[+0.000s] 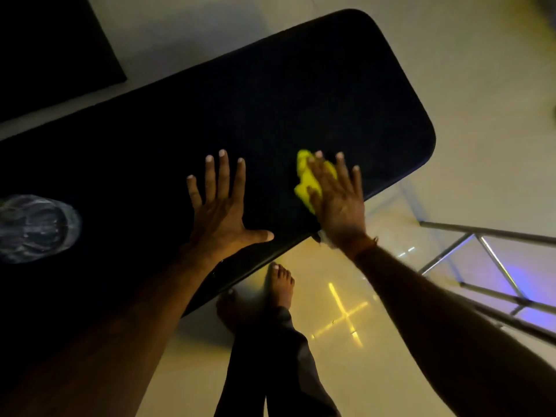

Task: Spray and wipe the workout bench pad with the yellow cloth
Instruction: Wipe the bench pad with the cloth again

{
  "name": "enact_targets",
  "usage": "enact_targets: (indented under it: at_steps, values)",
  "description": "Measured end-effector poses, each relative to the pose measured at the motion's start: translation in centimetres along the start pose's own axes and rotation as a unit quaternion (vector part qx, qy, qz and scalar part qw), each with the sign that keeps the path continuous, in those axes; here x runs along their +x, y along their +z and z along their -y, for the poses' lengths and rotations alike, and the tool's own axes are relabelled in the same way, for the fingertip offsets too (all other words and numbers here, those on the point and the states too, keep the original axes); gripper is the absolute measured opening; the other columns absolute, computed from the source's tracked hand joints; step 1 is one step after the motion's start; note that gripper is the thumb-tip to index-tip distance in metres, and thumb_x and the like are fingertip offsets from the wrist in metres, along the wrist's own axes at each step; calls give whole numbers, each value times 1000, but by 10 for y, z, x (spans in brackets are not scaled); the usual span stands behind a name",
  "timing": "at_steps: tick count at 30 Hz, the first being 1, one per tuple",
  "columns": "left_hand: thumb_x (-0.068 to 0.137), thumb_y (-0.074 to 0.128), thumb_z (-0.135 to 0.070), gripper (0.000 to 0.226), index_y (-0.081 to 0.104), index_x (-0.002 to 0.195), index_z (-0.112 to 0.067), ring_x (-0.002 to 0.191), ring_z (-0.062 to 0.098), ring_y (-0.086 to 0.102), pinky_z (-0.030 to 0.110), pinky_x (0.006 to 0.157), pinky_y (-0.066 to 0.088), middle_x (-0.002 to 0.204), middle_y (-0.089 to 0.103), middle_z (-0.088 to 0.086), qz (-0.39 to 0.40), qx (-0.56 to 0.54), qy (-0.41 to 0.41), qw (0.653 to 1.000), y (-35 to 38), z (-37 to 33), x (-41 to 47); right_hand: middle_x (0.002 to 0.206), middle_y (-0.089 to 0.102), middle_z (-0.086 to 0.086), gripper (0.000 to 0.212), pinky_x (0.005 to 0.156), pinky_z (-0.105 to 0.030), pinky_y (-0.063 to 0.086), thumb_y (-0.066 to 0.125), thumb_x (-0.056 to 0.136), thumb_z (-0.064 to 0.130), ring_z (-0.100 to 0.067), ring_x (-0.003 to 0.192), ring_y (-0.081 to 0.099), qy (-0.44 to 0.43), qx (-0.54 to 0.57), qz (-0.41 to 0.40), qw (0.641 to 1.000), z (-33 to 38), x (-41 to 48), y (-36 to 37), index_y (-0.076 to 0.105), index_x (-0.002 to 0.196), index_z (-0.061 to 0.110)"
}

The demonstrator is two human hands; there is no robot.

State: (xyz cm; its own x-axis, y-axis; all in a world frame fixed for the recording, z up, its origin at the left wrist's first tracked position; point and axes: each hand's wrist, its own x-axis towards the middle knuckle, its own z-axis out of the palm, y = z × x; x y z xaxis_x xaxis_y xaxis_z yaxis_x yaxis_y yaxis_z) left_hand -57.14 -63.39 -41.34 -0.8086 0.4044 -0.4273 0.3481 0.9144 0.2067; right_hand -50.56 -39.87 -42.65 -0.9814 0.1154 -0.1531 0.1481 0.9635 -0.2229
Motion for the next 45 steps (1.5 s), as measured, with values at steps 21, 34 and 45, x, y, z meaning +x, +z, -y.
enact_targets:
  at_steps: [21,34,45]
  values:
    - [95,26,-72,84,8,163,-26,158,27,-4,62,123,5,171,-1,7,-123,-68,-31,990,15,64,-68,172,12,5,58,128,-59,4,27,109,44,-30,159,-1,-173,4,27,985,84,-13,18,16,163,26]
    - [78,32,-89,114,1,163,-21,157,27,-12,57,123,-1,170,-11,9,-86,-79,-65,991,-2,103,-52,172,14,3,57,126,-62,4,27,109,43,-33,159,-1,80,72,-36,994,146,98,18,19,163,25]
    - [53,63,-88,146,-7,161,-20,156,25,-17,58,121,-6,170,-18,5,-80,-116,-150,979,-24,121,-19,172,13,1,58,126,-60,5,30,109,42,-34,159,0,-8,64,-18,998,188,161,14,20,163,22]
